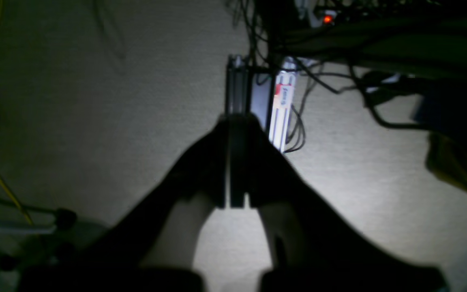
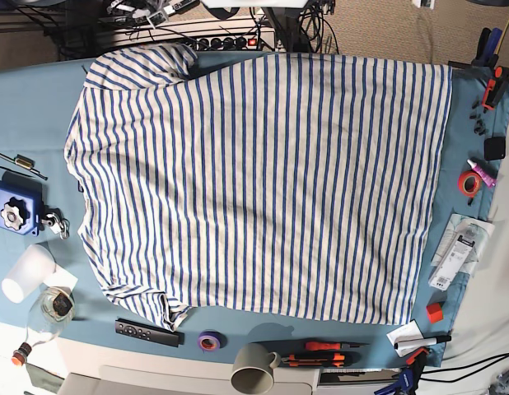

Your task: Fold the T-shirt properly

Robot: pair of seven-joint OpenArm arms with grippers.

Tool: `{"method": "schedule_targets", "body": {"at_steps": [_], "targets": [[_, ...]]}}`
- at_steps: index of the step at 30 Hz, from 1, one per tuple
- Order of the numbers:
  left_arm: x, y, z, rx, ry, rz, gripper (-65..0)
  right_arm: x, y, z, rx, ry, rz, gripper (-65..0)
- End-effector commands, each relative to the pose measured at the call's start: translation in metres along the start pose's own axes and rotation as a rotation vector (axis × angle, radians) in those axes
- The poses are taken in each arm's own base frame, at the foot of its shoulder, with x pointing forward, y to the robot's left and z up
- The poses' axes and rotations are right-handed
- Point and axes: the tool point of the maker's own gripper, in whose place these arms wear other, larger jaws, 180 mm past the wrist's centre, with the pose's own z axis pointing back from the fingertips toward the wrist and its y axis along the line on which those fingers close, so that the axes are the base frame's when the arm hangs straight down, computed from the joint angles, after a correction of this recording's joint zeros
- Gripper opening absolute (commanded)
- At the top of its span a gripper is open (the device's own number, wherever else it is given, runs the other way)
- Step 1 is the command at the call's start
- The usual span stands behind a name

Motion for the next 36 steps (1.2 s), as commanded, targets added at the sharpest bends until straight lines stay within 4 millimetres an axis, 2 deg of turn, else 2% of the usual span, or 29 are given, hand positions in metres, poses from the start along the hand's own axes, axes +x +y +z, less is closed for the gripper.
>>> {"method": "schedule_targets", "body": {"at_steps": [1,6,11,15,21,25,30,35,36], "targets": [[0.001,0.004,0.012,0.006,-0.012,0.0,-65.0,-0.003,0.0,0.007,-0.001,-0.002,0.012,-52.5],[0.018,0.013,0.044,0.028,-0.031,0.032,-65.0,0.003,0.008,0.027,0.007,-0.033,0.02,-52.5],[0.048,0.016,0.078,-0.02,-0.096,0.065,-65.0,0.014,0.001,0.051,-0.007,-0.07,-0.035,-52.5],[0.078,0.022,0.103,-0.054,-0.176,0.082,-65.0,0.034,-0.015,0.074,-0.028,-0.132,-0.118,-52.5],[0.12,0.035,0.134,-0.021,-0.29,0.067,-65.0,0.079,-0.048,0.112,-0.088,-0.25,-0.184,-52.5],[0.146,0.027,0.148,-0.026,-0.359,0.015,-65.0,0.107,-0.058,0.137,-0.109,-0.339,-0.187,-52.5],[0.177,0.005,0.16,-0.051,-0.438,-0.072,-65.0,0.135,-0.056,0.159,-0.12,-0.424,-0.162,-52.5],[0.202,-0.005,0.165,-0.036,-0.499,-0.156,-65.0,0.147,-0.06,0.172,-0.16,-0.462,-0.124,-52.5],[0.206,-0.007,0.166,-0.037,-0.511,-0.162,-62.3,0.147,-0.062,0.173,-0.181,-0.459,-0.106,-52.5]]}}
